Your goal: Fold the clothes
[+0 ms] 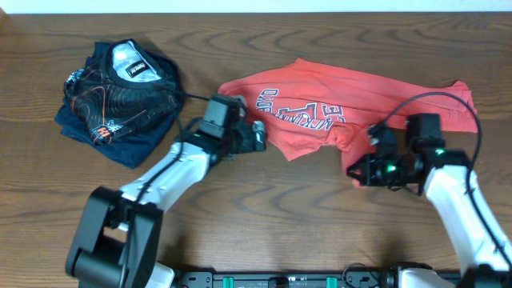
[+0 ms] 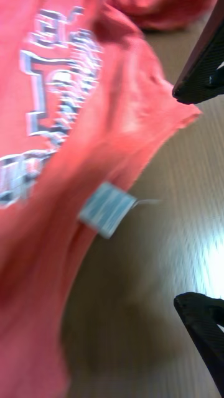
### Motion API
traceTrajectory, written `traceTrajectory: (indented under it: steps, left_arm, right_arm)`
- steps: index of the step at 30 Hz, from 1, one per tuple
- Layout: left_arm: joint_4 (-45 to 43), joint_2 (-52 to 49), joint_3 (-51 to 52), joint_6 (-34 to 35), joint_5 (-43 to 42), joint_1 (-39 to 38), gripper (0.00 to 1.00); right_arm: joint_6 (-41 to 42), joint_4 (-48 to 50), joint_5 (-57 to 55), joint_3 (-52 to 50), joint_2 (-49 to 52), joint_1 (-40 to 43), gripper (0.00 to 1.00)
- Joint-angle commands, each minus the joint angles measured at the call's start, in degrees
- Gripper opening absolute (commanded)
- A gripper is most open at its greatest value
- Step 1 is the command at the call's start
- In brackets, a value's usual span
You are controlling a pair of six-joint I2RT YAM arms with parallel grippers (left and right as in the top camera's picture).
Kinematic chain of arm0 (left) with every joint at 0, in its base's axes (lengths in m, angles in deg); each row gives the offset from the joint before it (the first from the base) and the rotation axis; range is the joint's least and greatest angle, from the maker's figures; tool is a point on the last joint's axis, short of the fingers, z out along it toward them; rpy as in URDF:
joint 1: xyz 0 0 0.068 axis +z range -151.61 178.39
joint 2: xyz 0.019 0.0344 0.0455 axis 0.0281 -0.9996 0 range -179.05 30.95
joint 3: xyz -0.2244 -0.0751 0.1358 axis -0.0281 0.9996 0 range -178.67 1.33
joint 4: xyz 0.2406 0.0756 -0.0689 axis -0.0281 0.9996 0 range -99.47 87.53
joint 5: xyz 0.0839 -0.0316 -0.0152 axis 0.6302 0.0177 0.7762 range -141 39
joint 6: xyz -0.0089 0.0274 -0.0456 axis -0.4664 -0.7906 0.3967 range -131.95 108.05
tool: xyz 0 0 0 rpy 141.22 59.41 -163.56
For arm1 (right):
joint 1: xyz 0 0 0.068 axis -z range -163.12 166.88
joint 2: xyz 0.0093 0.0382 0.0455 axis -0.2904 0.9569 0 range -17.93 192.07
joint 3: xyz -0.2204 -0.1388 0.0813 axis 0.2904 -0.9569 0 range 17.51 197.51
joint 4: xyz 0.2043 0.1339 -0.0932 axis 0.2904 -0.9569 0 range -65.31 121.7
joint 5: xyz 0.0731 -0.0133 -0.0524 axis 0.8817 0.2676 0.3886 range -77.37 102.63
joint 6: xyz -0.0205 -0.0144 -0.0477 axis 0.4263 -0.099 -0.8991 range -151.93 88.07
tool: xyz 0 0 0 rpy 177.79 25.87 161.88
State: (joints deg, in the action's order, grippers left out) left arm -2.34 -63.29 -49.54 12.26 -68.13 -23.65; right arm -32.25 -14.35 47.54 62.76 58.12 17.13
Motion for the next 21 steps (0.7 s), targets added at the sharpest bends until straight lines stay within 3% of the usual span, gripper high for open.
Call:
traceTrajectory:
  steps: [1, 11, 13, 15, 16, 19, 21]
  left_arm:
    - [0.3, 2.8, -0.3, -0.1, 0.7, 1.7, 0.98]
    - [1.4, 8.0, -0.3, -1.7, 0.7, 5.9, 0.98]
    - [2.1, 8.3, -0.3, -1.7, 0.7, 6.5, 0.98]
    - [3.3, 8.4, -0.3, -1.6, 0.7, 6.6, 0.98]
    - [4.3, 8.4, -0.3, -1.6, 0.7, 6.5, 0.98]
    - [7.6, 8.4, -0.3, -1.6, 0.4, 6.2, 0.98]
    - [10.1, 8.4, -0.3, -1.6, -1.6, 6.1, 0.98]
  right_arm:
    - [-4.0, -0.7, 1.9, 0.1, -2.7, -7.2, 0.01]
    - [-4.8, -0.5, 1.9, 0.1, -2.7, -31.3, 0.01]
    - [-1.8, 0.3, -5.2, 0.1, -2.7, -33.6, 0.01]
    - [8.9, -0.3, -21.3, 0.1, -2.6, -33.8, 0.02]
    - [13.4, -1.2, -29.2, 0.1, -2.6, -33.5, 0.06]
    - [27.6, -4.5, -50.0, 0.1, -2.7, -31.4, 0.42]
    - [30.1, -4.5, -53.0, 0.1, -2.7, -29.0, 0.45]
